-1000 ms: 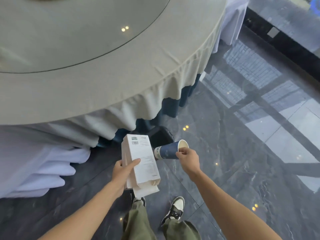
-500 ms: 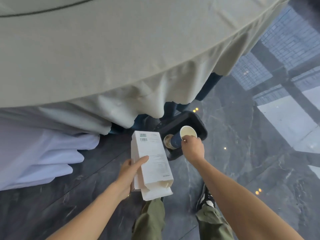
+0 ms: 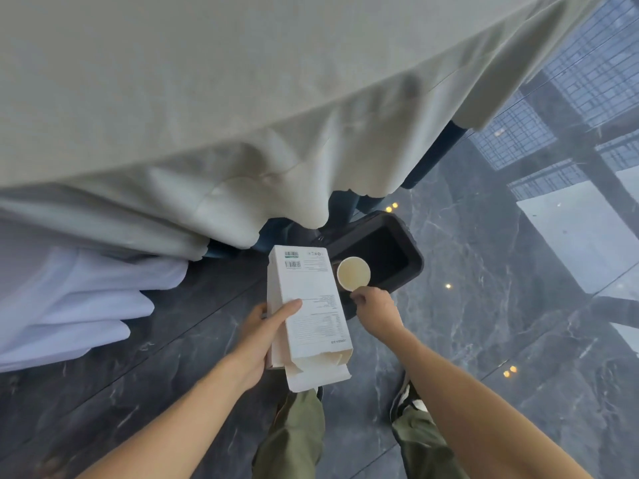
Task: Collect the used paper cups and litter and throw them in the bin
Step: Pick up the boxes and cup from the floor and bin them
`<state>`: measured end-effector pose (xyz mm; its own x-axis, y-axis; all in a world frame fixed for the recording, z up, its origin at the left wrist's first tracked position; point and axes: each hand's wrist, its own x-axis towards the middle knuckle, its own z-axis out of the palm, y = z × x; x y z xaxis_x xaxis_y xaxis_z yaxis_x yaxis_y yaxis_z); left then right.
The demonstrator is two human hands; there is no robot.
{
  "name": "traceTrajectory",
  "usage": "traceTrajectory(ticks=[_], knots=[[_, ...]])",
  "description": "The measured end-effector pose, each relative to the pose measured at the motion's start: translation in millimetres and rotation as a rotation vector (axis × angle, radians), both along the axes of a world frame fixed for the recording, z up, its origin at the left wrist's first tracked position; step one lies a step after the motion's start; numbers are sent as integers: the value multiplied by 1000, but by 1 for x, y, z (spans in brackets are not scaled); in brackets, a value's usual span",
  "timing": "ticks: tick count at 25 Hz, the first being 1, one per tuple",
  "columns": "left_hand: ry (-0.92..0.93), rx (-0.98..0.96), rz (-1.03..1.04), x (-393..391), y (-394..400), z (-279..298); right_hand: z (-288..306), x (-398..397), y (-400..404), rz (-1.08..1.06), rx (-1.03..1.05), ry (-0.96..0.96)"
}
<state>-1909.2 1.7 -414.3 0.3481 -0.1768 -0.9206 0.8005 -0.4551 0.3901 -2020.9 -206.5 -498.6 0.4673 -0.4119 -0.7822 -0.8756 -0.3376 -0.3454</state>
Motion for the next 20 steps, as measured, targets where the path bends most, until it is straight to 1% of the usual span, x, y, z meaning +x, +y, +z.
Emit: traceTrajectory(ticks=[1,2,3,4,5,6,7,8,9,12,17,20], knots=[[-5,6,-10,-1,-11,7,15,-7,-7,-149,65,-49],[-6,16,-19,-2,-23,12,33,-12,-13,-343,177,-90],[-2,27,-26,-4,-34,17,51,-18,-18,-522,335,-103],[6,35,-34,-7,-48,20,68,-23,-24,-631,515,-104],[19,37,-49,-9,-60,22,82,-30,-29,-659,674,-103],[34,44,-65,-13,-73,21,92,-37,-34,-646,781,-105],[51,55,-76,-17,-85,20,98,-45,-39,-635,850,-117],[63,70,-80,-20,-96,17,100,-51,-44,-633,876,-123],[59,93,-86,-24,-106,15,99,-55,-50,-642,863,-118],[26,161,-126,-33,-124,-4,84,-62,-69,-734,726,-52],[-22,194,-141,-35,-120,-20,62,-48,-88,-1016,632,-1],[-22,210,-134,-26,-112,-15,56,-29,-96,-982,507,44]])
